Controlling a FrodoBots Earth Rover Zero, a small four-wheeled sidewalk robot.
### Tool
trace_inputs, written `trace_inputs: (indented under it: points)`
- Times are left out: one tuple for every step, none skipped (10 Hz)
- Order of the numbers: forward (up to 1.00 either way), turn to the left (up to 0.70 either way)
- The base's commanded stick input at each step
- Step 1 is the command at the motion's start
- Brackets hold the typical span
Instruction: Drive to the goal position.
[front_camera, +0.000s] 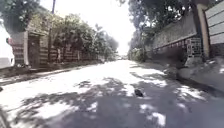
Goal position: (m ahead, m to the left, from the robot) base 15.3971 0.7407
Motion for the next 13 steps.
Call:
trace_inputs:
  points:
    - [1.0,0.02]
    - [1.0,0.02]
    - [1.0,0.02]
    - [1.0,0.02]
    - [1.0,0.02]
    - [1.0,0.02]
    - [1.0,0.02]
    - [1.0,-0.29]
    - [1.0,-0.38]
    - [1.0,-0.38]
    - [1.0,-0.38]
    - [1.0,-0.38]
    - [1.0,-0.38]
